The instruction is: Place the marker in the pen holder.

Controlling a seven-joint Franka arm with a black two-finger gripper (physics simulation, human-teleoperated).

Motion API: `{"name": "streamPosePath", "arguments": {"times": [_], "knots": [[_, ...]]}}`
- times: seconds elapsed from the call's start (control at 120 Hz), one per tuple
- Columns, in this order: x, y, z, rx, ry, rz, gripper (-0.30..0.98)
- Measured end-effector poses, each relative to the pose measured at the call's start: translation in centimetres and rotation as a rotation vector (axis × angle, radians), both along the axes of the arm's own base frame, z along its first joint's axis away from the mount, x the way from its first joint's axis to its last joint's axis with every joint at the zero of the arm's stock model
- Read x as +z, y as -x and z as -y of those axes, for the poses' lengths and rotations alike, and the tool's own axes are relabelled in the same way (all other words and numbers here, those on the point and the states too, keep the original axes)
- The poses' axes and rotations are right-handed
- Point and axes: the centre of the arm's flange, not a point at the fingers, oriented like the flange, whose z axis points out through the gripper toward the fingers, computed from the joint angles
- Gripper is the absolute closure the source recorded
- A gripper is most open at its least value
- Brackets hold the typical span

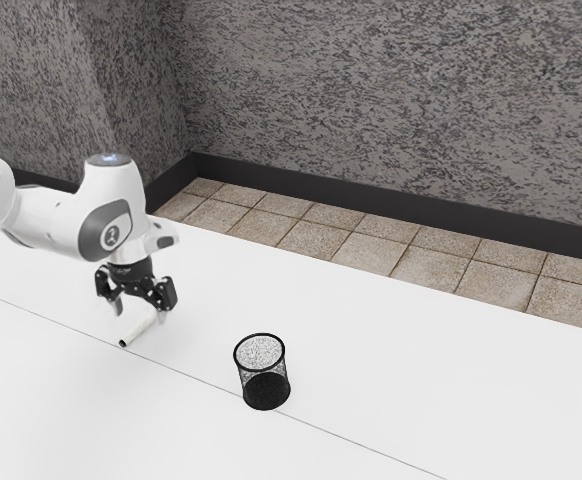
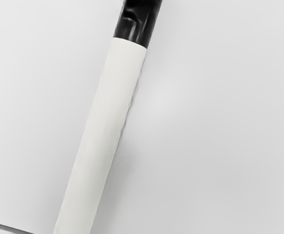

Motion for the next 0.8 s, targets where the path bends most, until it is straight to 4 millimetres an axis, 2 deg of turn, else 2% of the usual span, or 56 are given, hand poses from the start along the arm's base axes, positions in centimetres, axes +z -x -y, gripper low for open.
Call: {"name": "streamPosePath", "arguments": {"times": [0.183,0.358,0.633,0.8], "knots": [[-1.4,-1.9,-1.5,-0.072,0.01,0.034,0.0],[-2.5,-2.3,-1.7,-0.14,0.021,0.035,0.0],[-3.3,-4.4,-2.1,-0.204,0.046,0.059,0.0],[-3.3,-4.9,-3.3,-0.212,0.065,0.072,0.0]]}}
